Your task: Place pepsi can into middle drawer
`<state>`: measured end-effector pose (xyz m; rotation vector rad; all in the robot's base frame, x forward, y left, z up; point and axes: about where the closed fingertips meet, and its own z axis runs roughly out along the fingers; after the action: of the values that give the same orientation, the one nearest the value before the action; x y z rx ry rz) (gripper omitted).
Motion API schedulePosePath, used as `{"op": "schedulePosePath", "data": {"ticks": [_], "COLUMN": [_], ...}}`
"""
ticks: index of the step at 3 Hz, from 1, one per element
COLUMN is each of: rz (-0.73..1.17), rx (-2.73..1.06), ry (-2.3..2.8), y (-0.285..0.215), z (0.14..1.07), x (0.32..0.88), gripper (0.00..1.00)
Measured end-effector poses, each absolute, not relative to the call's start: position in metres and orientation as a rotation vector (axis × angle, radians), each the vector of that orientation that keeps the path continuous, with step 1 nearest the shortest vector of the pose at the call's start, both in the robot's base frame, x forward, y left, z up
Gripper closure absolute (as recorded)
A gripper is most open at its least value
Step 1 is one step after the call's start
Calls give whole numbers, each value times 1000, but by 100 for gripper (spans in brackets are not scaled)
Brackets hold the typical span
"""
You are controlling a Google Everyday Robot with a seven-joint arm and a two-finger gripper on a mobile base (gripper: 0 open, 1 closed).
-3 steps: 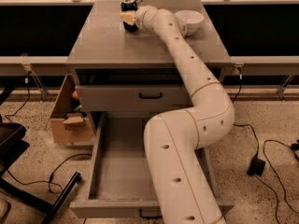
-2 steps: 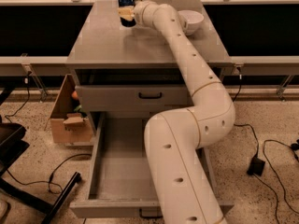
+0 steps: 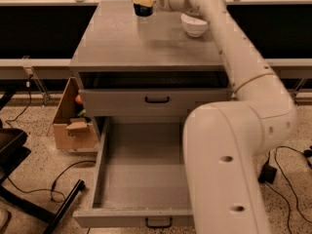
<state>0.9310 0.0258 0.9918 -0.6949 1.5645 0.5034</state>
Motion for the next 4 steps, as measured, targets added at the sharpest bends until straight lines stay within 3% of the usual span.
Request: {"op": "schedulePosePath", "data": {"ticks": [2,4], "rz": [568,625], "rx": [-791,-794], "ry": [1610,1557], "y": [-35,-74], "z": [1042,977], "x": [805,715], "gripper": [100,100]}}
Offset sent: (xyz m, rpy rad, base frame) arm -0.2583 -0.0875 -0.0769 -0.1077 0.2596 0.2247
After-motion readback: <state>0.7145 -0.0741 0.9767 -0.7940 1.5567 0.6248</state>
